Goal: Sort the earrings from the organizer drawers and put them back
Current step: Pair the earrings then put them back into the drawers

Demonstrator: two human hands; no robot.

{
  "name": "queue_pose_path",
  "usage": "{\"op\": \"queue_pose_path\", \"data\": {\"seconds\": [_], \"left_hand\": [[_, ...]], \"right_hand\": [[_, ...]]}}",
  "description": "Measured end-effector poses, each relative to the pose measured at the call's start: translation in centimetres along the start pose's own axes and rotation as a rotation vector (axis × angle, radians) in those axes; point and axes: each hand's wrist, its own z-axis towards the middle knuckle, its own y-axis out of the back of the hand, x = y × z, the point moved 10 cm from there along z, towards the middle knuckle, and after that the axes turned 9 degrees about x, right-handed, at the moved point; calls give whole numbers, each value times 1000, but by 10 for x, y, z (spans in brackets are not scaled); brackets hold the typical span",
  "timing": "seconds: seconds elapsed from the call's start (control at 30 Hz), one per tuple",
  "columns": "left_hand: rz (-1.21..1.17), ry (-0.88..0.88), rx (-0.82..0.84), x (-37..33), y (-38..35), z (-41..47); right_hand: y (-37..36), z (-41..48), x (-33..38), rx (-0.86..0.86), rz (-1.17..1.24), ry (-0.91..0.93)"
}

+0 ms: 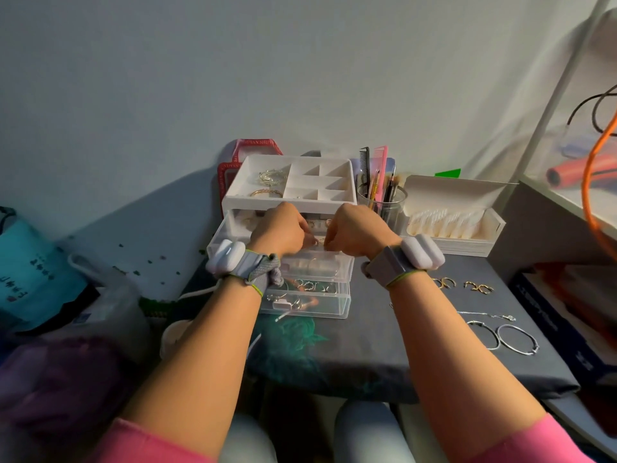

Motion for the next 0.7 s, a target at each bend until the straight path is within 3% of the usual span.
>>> {"op": "queue_pose_path", "data": {"seconds": [0.17, 0.3, 0.4, 0.57, 0.7], "left_hand": [[251, 5, 135, -1, -24, 25], [330, -3, 282, -6, -36, 30], [337, 3, 305, -4, -40, 34], [328, 11, 358, -4, -45, 32], [282, 13, 334, -6, -41, 29]], "right_hand": [[-5, 5, 7, 133, -129, 4], [-9, 4, 9, 249, -166, 5], [-14, 7, 9, 283, -170, 24], [-18, 12, 6, 287, -160, 10], [-11, 11, 5, 193, -158, -6]]}}
